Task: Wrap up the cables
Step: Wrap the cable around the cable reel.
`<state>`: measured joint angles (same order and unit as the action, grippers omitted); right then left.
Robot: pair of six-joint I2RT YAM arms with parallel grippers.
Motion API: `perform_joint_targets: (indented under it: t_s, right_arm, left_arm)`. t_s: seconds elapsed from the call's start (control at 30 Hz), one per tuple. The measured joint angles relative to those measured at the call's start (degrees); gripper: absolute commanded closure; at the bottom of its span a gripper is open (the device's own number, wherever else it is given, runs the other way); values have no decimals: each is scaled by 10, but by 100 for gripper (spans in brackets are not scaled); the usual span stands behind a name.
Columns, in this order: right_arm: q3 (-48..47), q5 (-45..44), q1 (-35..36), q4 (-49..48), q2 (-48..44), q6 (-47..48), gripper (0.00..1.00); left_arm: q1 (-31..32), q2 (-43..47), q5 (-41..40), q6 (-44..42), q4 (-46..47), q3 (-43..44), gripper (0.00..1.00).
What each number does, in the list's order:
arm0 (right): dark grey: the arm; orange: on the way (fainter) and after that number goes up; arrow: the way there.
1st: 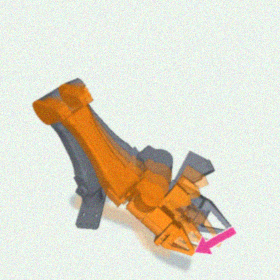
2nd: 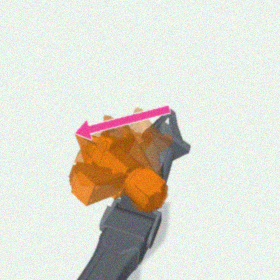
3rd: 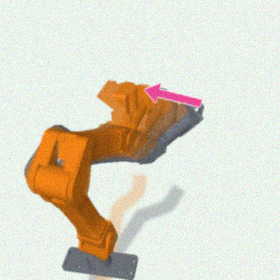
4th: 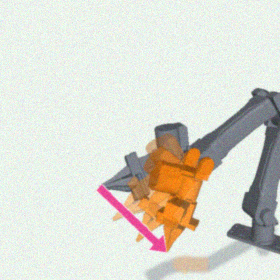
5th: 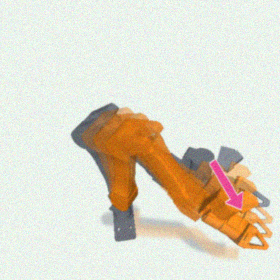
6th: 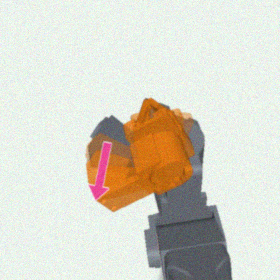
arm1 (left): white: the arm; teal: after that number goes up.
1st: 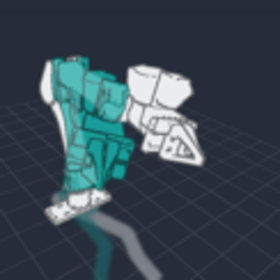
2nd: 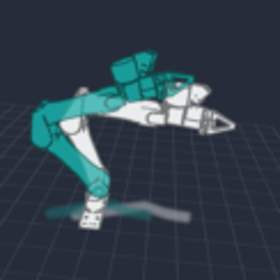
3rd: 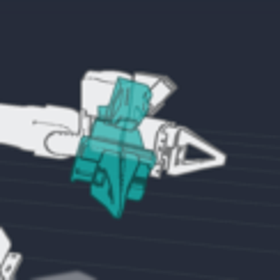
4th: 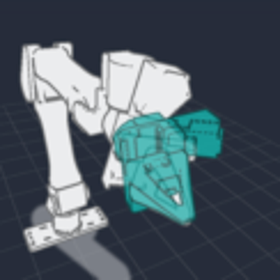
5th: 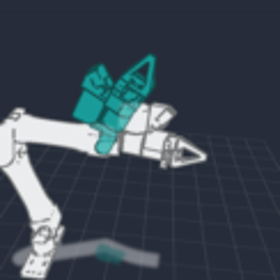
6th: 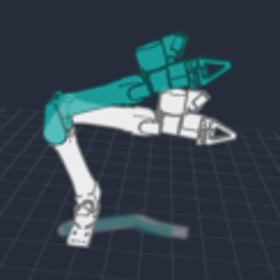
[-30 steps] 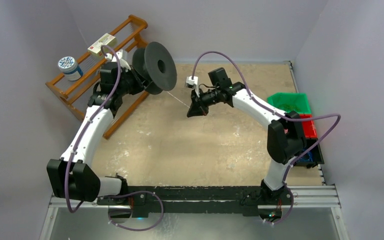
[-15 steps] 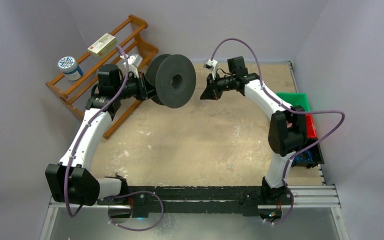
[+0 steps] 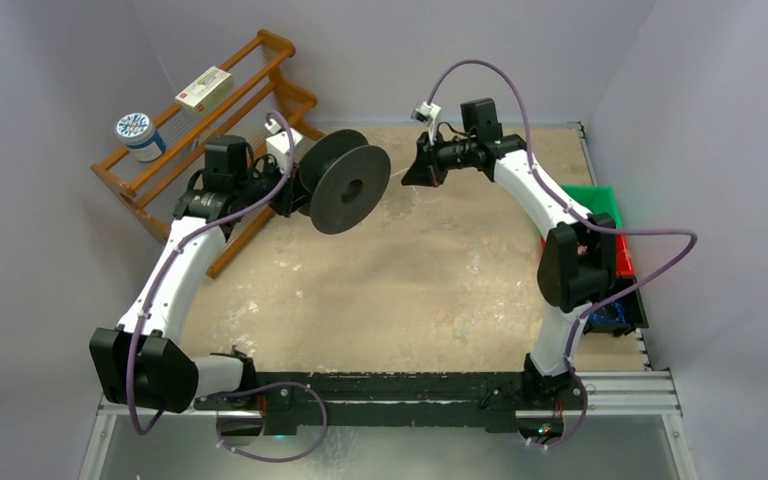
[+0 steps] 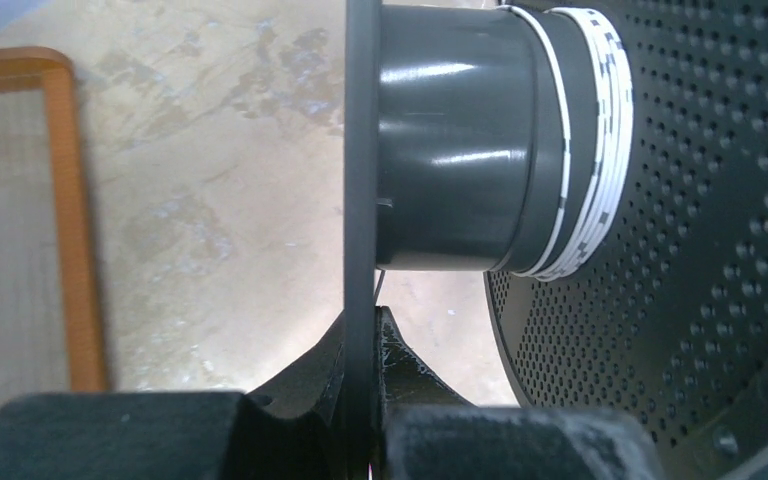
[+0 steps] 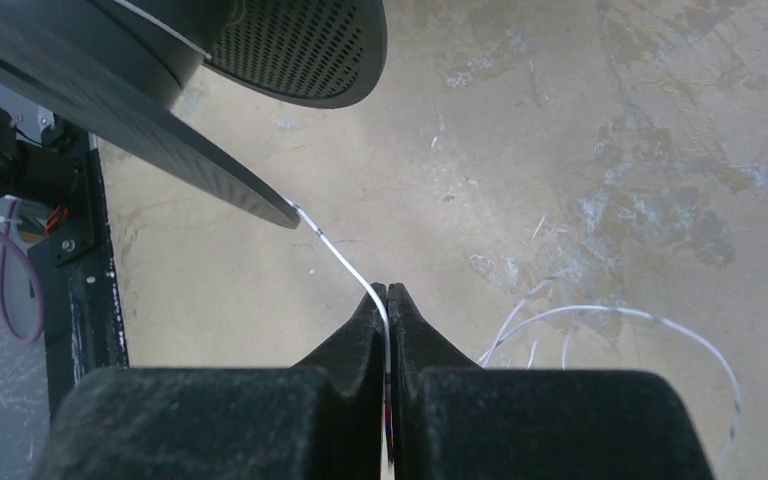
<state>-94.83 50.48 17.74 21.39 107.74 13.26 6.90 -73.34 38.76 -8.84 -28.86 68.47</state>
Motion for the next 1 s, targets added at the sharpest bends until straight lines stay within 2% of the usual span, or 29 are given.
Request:
perform_joint_targets:
  t_s: [0.27,0.4,0.77,1.0]
  right_arm:
    - [-52,57,-15,49,0,-4,100]
    - [-64,107,-17,62,0,-14,100]
    - [-76,186,-14,35,-2,-64,100]
    - [-76,195,26,19,-10,-71,100]
  left_arm:
    - [97,57,-173,-53,37,-47,100]
    - [108,59,-229,-59,51,-52,100]
    - [144,34,-329,-60,87,-54,100]
    - [159,-5,-397,-57,96,-53,100]
